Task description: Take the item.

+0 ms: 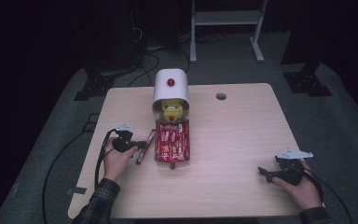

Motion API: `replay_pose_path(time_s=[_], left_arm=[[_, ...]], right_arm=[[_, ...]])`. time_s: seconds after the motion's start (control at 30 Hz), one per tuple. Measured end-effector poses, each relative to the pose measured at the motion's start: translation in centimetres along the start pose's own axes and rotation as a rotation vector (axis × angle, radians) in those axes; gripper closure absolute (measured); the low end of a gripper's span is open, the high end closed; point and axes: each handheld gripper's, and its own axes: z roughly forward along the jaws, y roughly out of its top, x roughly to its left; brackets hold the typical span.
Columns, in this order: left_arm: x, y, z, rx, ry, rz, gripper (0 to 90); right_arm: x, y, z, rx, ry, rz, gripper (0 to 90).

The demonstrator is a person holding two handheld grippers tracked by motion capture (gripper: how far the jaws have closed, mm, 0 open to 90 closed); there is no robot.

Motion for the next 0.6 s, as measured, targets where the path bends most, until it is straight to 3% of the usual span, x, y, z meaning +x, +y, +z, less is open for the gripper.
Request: replay_pose_path(time_s=[0.6], left_arm=[[-0.09, -0.16, 0.49, 0.016, -0.003, 0.008, 85.8]], right_arm=[[0.0, 0.0, 0.0, 0.0, 0.0, 0.0, 11.7]])
